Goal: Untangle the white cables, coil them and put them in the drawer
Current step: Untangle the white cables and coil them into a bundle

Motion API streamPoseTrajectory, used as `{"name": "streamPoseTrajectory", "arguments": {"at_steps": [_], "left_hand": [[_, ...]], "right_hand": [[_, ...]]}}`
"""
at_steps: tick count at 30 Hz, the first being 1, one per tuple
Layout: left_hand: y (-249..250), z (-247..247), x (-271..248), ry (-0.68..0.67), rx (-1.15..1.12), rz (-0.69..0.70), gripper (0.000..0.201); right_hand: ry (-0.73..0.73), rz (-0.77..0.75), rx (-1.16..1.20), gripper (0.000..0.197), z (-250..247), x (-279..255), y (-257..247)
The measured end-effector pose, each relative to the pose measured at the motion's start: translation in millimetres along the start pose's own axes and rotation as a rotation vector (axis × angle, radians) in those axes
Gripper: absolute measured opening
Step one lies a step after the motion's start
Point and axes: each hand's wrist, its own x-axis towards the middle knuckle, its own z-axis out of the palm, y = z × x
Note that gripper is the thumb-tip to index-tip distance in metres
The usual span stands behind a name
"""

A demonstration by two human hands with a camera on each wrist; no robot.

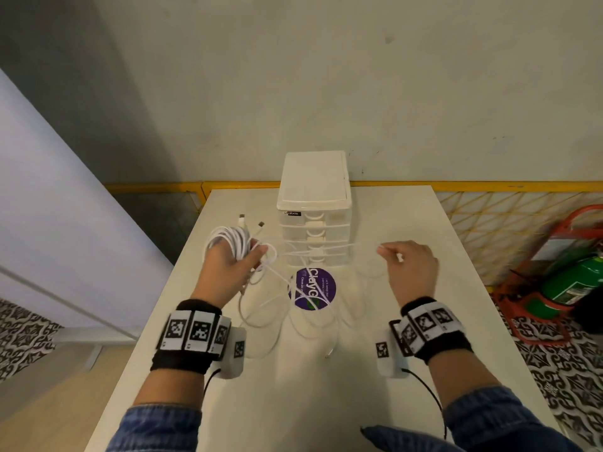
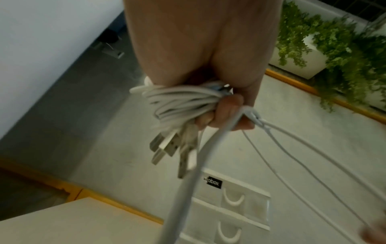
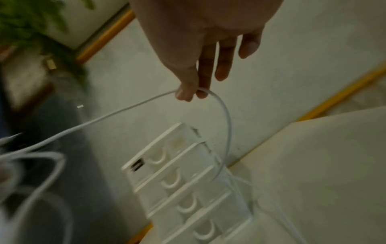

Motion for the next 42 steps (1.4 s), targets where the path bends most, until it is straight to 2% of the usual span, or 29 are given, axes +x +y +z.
{"name": "streamPoseTrajectory", "arguments": {"at_steps": [2,4,5,7,8,10,12,14,16,20,23,25,26,28,30,32,34,37,42], "left_hand": [[-2.4,-2.2,-1.0,-0.004,0.015,0.008,0.034],[0.1,4.6,-4.3,-0.009,-0.003,-0.009,0.037],[2.6,9.9,-5.6,-0.015,-0.015,-0.016,0.038],[8.5,21.2,-7.6,-0.039,-0.015,-0.016,0.04],[12.4,26.0,-8.4,-0.058,-0.018,-0.01,0.041],[19.3,34.4,-8.9,-0.098,-0.041,0.008,0.041],[26.2,38.5,-10.7,-0.122,-0.068,0.031,0.039],[28.1,36.5,-11.7,-0.131,-0.084,0.026,0.038],[25.5,28.3,-11.5,-0.129,-0.07,0.016,0.039],[14.0,12.9,-9.6,-0.078,-0.055,0.011,0.038],[9.6,11.2,-8.8,-0.054,-0.03,-0.018,0.034],[11.8,12.5,-8.9,-0.057,-0.038,-0.028,0.029],[15.1,14.4,-9.8,-0.07,-0.051,-0.026,0.028],[20.1,21.5,-10.3,-0.102,-0.075,-0.026,0.028],[24.9,30.4,-12.4,-0.132,-0.104,-0.026,0.027],[29.8,37.8,-15.1,-0.159,-0.129,-0.017,0.029],[34.6,41.6,-18.6,-0.173,-0.138,0.0,0.031],[36.9,40.7,-21.2,-0.177,-0.162,-0.021,0.029],[31.1,37.5,-20.0,-0.157,-0.192,-0.071,0.024]], "right_hand": [[-0.195,0.214,-0.141,0.015,-3.5,-1.8,13.2],[-0.364,0.235,-0.245,0.024,-2.2,-7.2,15.8],[-0.355,0.144,-0.214,0.033,0.1,-9.8,13.1],[-0.211,-0.181,0.035,0.047,4.4,-15.9,-8.3],[-0.18,-0.335,0.13,0.046,5.5,-19.1,-25.8],[-0.218,-0.551,0.17,0.033,8.3,-27.5,-59.5],[-0.207,-0.65,0.157,0.018,13.8,-32.0,-77.2],[-0.168,-0.656,0.118,0.019,18.5,-30.8,-72.7],[-0.128,-0.581,0.061,0.016,18.9,-23.5,-56.1],[-0.063,-0.123,-0.003,0.016,8.0,-4.4,-9.2],[-0.192,0.196,-0.18,0.021,-3.8,-2.3,19.5],[-0.331,0.278,-0.229,0.03,-7.4,-4.6,25.8],[-0.346,0.224,-0.182,0.041,-6.7,-6.0,24.3],[-0.22,-0.065,0.056,0.057,-6.4,-8.7,4.5],[-0.157,-0.359,0.215,0.048,-7.9,-10.3,-28.5],[-0.191,-0.533,0.184,0.034,-4.3,-13.8,-55.5],[-0.215,-0.57,0.12,0.028,2.7,-16.3,-67.1],[-0.221,-0.548,0.078,0.026,10.1,-17.3,-59.5],[-0.489,-0.52,0.059,0.017,9.6,-18.1,-51.5]]}}
